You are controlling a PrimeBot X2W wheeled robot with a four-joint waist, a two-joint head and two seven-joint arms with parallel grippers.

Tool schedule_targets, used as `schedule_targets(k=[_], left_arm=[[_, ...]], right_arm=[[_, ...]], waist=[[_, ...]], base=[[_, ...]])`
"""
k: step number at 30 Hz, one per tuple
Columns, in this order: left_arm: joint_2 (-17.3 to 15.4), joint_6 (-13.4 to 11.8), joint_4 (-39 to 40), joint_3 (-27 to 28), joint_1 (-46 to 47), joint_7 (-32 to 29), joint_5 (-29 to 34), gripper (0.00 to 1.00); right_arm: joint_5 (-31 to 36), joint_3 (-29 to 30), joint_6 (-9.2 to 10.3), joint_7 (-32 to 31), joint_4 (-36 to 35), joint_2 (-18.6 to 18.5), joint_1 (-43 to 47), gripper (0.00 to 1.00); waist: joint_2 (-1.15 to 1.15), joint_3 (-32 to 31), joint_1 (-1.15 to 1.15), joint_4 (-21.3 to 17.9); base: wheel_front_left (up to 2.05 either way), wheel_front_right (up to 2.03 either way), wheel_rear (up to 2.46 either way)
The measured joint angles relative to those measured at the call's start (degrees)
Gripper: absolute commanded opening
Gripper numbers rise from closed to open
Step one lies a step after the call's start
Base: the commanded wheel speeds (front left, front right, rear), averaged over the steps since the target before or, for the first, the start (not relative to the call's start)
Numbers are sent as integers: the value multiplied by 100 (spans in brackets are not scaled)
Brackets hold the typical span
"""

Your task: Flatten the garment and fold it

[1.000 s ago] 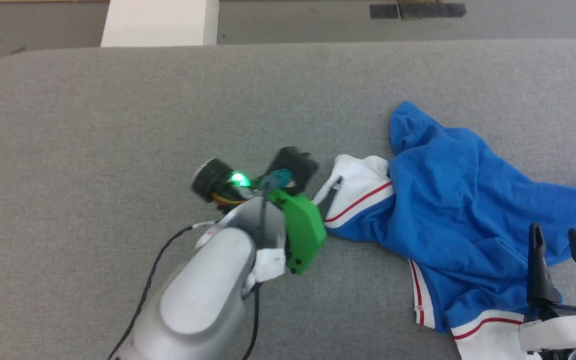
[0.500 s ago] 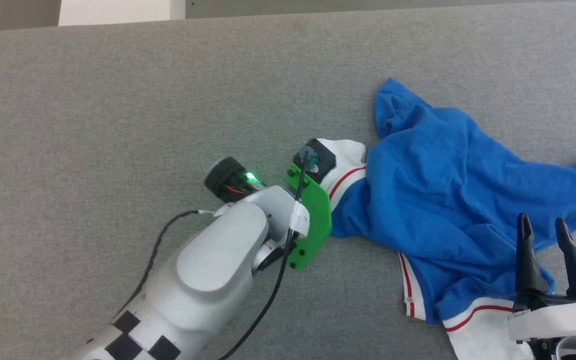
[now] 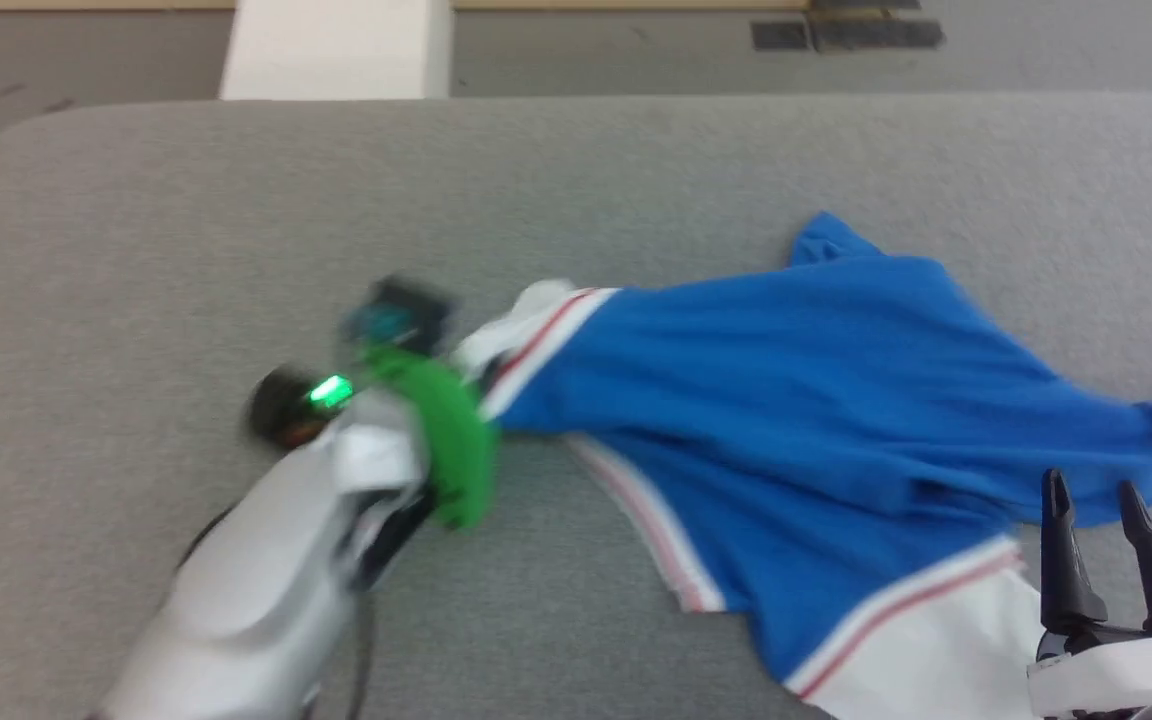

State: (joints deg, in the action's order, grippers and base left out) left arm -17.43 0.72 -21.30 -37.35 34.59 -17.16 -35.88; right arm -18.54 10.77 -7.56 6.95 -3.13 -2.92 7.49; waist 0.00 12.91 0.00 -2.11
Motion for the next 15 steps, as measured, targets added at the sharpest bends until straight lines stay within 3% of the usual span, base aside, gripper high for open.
schedule_targets(k=[3, 6, 8, 11, 12, 15], left_arm=[[-517, -431, 539, 407, -904, 158, -279, 0], [-800, -856, 1150, 768, -1944, 336, -615, 0], [-828, -1212, 1661, 1007, -2903, 579, -895, 0], [-689, -1365, 1963, 1089, -3516, 853, -1066, 0], [-604, -1392, 2040, 1111, -3615, 1007, -1084, 100], [-349, -1447, 2338, 1345, -3638, 1611, -1087, 100]], right_arm=[[2, 15, 0, -81, -97, 0, 76, 100], [10, 48, 0, -148, -160, -1, 143, 100], [19, 85, 0, -200, -216, 0, 207, 100], [40, 83, 0, -267, -256, 1, 214, 100], [44, 74, 0, -293, -266, 0, 214, 100], [44, 58, 0, -325, -283, 1, 213, 100]], waist=[[0, -140, 0, 186], [0, -241, 0, 366], [0, -302, 0, 530], [0, -331, 0, 676], [0, -337, 0, 721], [0, -353, 0, 825]], base=[[0, 0, 0], [0, 0, 0], [0, 0, 0], [0, 0, 0], [0, 0, 0], [0, 0, 0]])
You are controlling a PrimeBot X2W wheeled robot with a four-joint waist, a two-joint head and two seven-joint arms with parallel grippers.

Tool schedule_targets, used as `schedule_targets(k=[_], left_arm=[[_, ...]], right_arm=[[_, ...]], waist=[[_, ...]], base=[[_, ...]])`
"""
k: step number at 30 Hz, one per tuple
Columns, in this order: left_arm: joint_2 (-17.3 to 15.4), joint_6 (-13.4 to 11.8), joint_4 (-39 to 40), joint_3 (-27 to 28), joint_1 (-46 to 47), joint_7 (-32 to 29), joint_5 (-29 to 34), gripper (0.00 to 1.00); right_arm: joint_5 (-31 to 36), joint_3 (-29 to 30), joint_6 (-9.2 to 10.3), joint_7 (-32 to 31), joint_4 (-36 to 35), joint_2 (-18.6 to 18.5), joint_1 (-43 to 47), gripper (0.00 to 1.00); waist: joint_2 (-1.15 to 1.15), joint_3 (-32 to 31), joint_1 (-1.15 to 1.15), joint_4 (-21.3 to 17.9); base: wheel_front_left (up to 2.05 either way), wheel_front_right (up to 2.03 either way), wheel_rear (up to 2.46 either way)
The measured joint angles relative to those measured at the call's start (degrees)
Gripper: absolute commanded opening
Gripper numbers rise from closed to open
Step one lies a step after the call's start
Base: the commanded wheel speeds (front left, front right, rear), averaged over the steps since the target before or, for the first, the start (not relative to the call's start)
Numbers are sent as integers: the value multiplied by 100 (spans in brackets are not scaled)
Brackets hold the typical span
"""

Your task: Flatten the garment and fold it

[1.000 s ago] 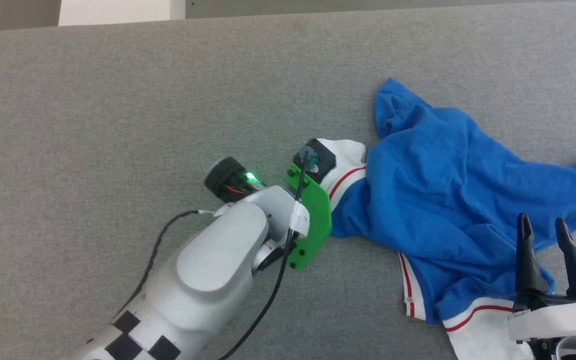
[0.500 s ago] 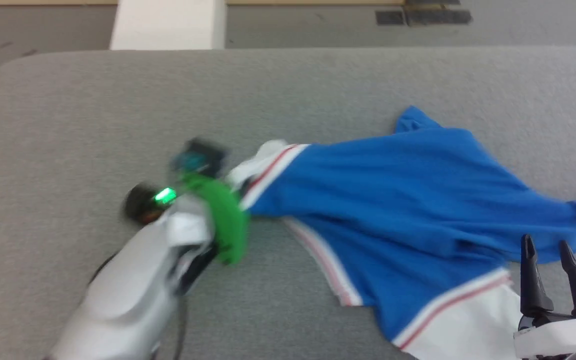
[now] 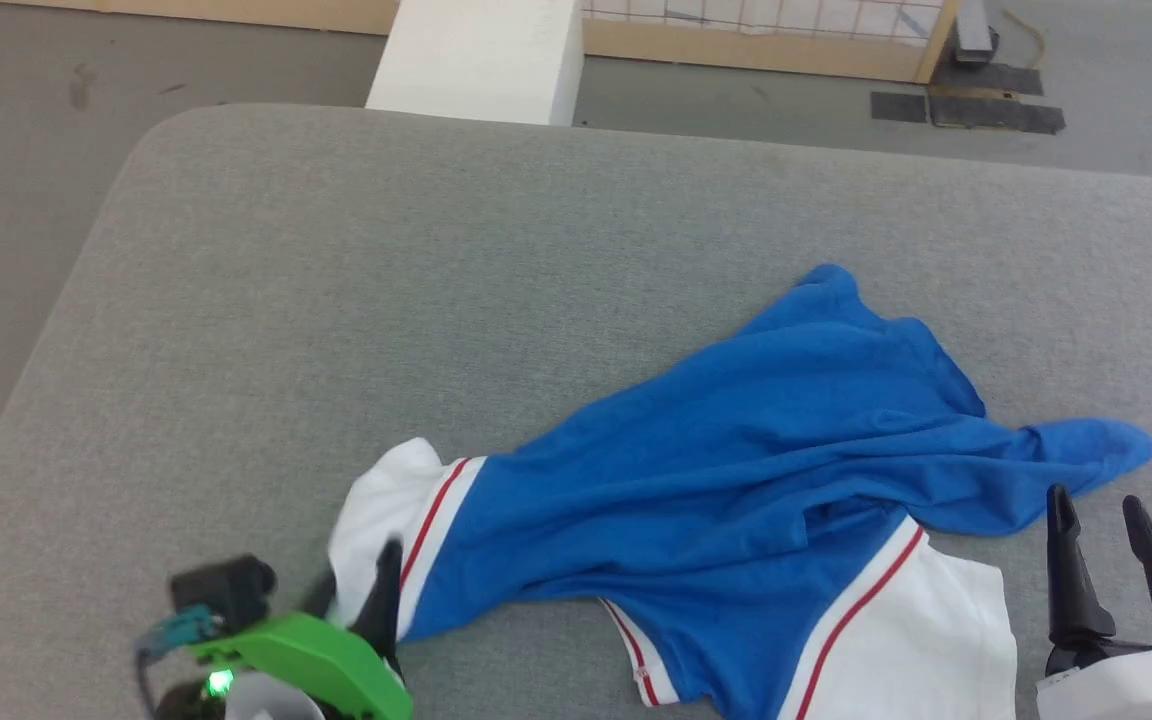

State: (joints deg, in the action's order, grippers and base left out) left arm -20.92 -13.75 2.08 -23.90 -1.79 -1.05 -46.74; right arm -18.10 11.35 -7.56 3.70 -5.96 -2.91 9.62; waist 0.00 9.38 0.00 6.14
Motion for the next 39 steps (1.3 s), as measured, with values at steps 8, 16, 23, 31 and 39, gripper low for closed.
schedule_targets(k=[8, 16, 23, 31, 39], left_arm=[[78, 4, 842, 557, 303, 1383, 651, 100], [520, -186, 936, 638, 230, 1560, 2295, 100], [1337, 381, 651, 864, -91, 1578, 3075, 100], [1622, 733, 612, 1027, -24, 1578, 3327, 100], [1763, 931, 511, 1025, 136, 1578, 3364, 100]], right_arm=[[-1, -14, 0, -24, 0, 0, 1, 100], [260, -5, 0, -216, -243, 1, -120, 100], [442, -212, 0, -1362, -665, -1, -1143, 100], [667, -506, 0, -3521, 13, -698, -2789, 100], [797, -1188, 0, -5252, 1574, -1394, -3457, 100]], waist=[[0, -111, 0, 64], [0, -80, 0, 34], [0, 156, 0, 169], [0, 465, 0, 277], [0, 770, 0, 621]], base=[[0, 0, 0], [0, 0, 0], [0, 0, 0], [0, 0, 0], [0, 0, 0]])
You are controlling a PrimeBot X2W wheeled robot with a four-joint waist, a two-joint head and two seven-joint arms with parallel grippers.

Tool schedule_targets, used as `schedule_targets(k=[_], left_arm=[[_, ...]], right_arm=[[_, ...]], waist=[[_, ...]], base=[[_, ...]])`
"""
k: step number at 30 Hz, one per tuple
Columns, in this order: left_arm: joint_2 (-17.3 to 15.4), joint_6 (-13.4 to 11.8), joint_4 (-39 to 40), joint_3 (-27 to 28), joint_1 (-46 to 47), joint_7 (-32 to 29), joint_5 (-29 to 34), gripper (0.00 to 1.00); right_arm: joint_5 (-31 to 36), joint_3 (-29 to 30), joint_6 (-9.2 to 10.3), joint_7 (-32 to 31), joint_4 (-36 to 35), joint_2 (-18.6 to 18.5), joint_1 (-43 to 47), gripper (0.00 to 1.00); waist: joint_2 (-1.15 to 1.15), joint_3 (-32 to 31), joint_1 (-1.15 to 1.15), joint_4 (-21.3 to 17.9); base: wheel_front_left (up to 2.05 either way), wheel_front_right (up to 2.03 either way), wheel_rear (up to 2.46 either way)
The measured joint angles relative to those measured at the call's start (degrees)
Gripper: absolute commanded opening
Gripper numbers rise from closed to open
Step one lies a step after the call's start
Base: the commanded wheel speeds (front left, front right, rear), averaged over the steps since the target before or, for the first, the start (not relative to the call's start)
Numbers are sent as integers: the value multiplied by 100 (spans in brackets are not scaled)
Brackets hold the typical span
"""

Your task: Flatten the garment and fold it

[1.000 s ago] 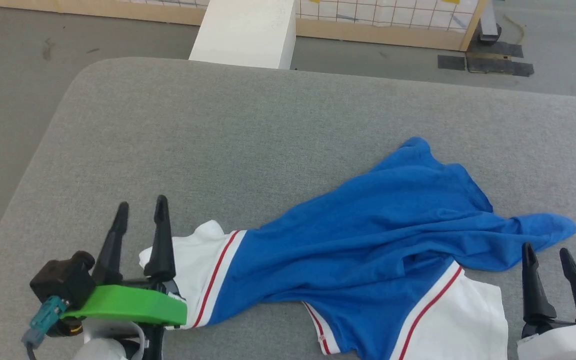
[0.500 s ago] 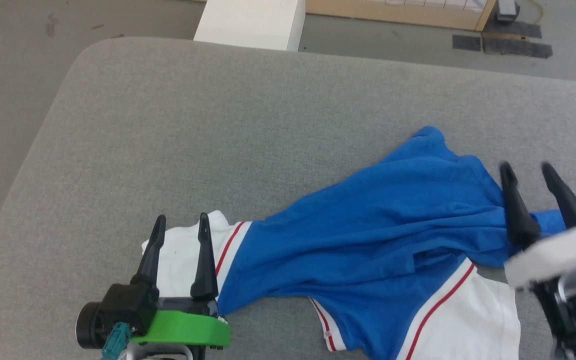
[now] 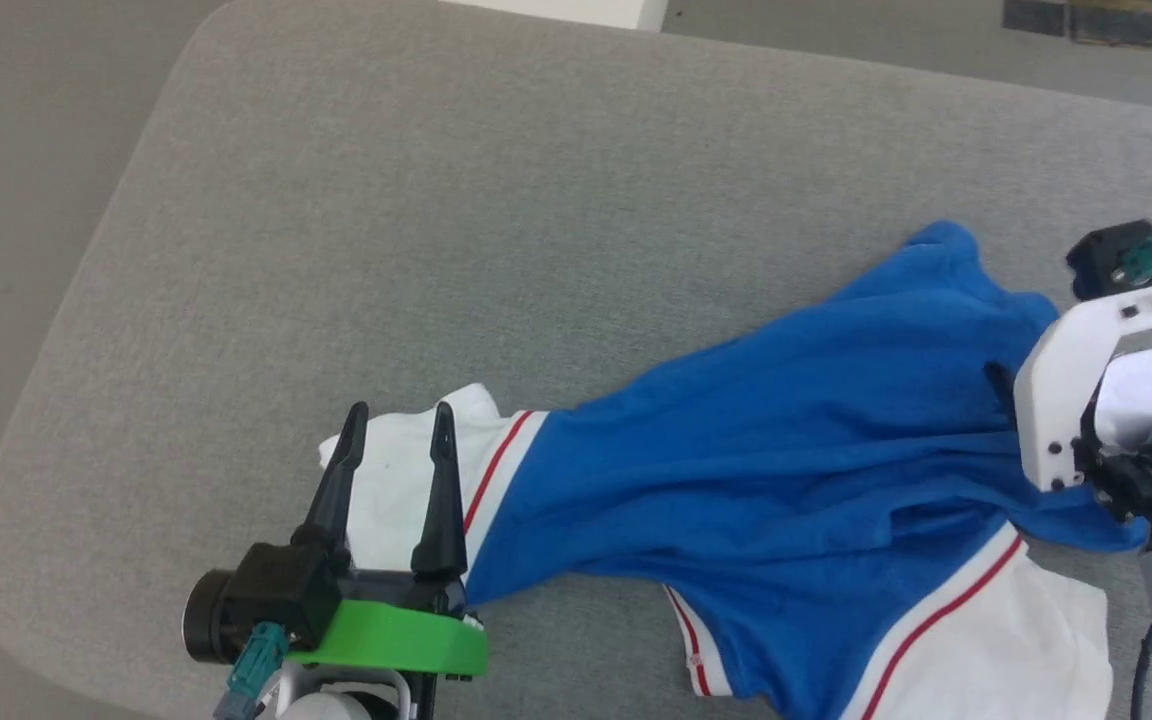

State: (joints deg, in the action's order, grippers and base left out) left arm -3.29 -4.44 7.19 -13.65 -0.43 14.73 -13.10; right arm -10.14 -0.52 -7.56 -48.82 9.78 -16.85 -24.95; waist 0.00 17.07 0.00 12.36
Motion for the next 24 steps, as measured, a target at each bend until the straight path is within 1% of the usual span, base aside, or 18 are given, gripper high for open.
schedule_targets(k=[3, 4, 5, 6, 10, 13, 16, 18, 20, 24], left_arm=[[8, 41, -20, -10, 10, 0, 1, 100], [10, 43, -29, -12, 17, 0, 1, 100], [10, 43, -35, -18, 23, 0, 0, 100], [10, 43, -42, -25, 24, 0, 0, 100], [12, 42, -87, -66, 35, 0, -8, 100], [13, 43, -92, -125, 54, 0, -11, 100], [15, 42, -88, -221, 88, 0, -55, 100], [15, 34, -85, -310, 131, 0, -93, 100], [20, 30, -91, -390, 150, 0, -156, 100], [22, 7, -127, -502, 169, 0, -265, 100]], right_arm=[[-73, -196, 0, -223, 344, -103, -3, 100], [-91, -234, 0, -244, 400, -143, -10, 67], [-108, -249, 0, -235, 427, -193, -36, 41], [-114, -270, 0, -198, 450, -223, -59, 0], [-165, -561, 0, 198, 494, -352, -170, 0], [-205, -976, -1, 497, 485, -550, -393, 0], [-170, -1394, -1, 870, 470, -773, -960, 0], [-123, -1633, -1, 1168, 527, -850, -1486, 0], [-76, -1846, -1, 1466, 659, -842, -1937, 0], [42, -2054, -1, 2037, 1265, -656, -2611, 0]], waist=[[0, 61, 0, 127], [0, 75, 0, 168], [0, 87, 0, 207], [0, 94, 0, 235], [0, 78, 0, 330], [0, 47, 0, 391], [0, 52, 0, 489], [0, 75, 0, 571], [0, 105, 0, 651], [0, 175, 0, 847]], base=[[0, 0, 0], [0, 0, 0], [0, 0, 0], [0, 0, 0], [0, 0, 0], [0, 0, 0], [0, 0, 0], [0, 0, 0], [0, 0, 0], [0, 0, 0]])
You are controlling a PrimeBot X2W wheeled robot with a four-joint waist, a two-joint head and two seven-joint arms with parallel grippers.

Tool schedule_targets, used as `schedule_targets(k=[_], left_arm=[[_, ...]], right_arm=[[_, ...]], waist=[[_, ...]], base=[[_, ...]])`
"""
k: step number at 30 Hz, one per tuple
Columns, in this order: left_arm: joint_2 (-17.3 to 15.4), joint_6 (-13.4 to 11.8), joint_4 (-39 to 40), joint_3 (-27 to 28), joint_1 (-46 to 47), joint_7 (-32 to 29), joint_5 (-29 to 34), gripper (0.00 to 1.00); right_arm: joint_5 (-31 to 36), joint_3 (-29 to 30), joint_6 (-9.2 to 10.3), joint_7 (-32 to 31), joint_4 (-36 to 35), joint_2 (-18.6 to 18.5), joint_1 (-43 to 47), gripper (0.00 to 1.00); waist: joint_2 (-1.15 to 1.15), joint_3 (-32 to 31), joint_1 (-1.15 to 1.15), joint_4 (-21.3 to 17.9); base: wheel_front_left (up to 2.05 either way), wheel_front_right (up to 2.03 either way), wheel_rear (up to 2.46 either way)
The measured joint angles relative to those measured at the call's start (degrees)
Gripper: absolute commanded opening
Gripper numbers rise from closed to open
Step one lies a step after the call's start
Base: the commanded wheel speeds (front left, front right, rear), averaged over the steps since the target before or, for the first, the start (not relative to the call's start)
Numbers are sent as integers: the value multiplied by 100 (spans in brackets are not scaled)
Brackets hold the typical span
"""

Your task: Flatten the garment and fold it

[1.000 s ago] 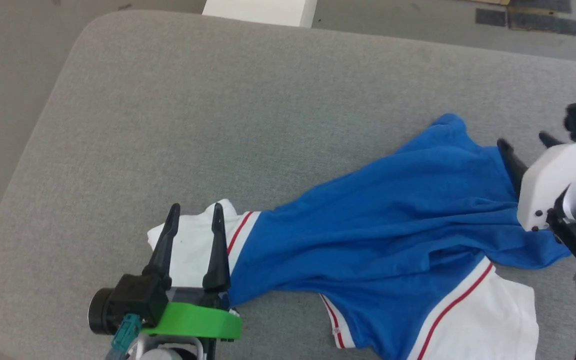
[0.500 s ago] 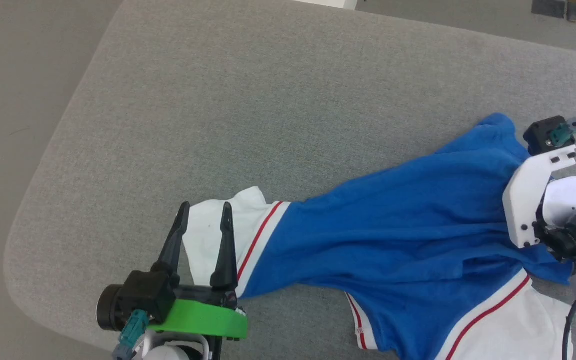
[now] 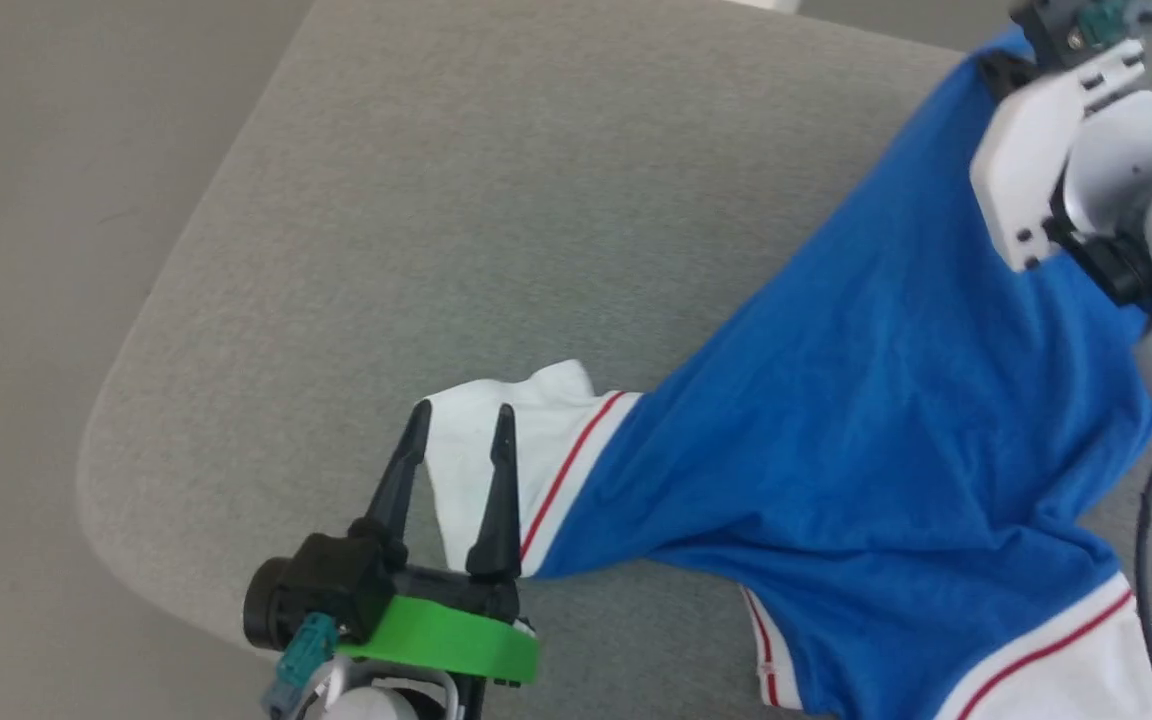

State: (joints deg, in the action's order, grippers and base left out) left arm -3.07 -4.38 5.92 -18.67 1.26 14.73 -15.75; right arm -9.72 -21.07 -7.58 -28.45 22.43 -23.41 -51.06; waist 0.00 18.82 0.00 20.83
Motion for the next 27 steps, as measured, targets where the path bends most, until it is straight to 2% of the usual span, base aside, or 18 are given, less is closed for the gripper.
schedule_targets(k=[2, 4, 5, 11, 16, 21, 24, 27], left_arm=[[1, -5, -29, -66, 4, 0, -36, 100], [1, -9, -54, -91, 16, 0, -55, 100], [1, -23, -62, -99, 27, 0, -56, 100], [1, -40, -102, -119, 119, 1, -75, 100], [3, -38, -146, -34, 135, 0, -27, 100], [4, -14, -142, 197, 78, 1, 103, 100], [4, 35, -130, 354, -38, 1, 248, 100], [-4, 83, -102, 497, -185, 1, 321, 100]], right_arm=[[70, -65, 0, 183, 438, 126, -97, 0], [70, -101, 0, 332, 859, 266, -83, 43], [79, -100, 0, 414, 1056, 336, -80, 100], [19, -86, 0, 914, 1671, 610, -83, 100], [-437, 201, 0, 1427, 1543, 600, -87, 100], [-806, 928, 0, 1801, 787, 421, 410, 100], [-907, 1641, 1, 2024, 54, 402, 1170, 100], [-831, 2414, 1, 2369, -912, 555, 2096, 100]], waist=[[0, 31, 0, 110], [0, 55, 0, 205], [0, 67, 0, 249], [0, 132, 0, 267], [0, 57, 0, 92], [0, -174, 0, -193], [0, -342, 0, -420], [0, -494, 0, -659]], base=[[0, 0, 0], [0, 0, 0], [0, 0, 0], [0, 0, 0], [0, 0, 0], [0, 0, 0], [0, 0, 0], [0, 0, 0]])
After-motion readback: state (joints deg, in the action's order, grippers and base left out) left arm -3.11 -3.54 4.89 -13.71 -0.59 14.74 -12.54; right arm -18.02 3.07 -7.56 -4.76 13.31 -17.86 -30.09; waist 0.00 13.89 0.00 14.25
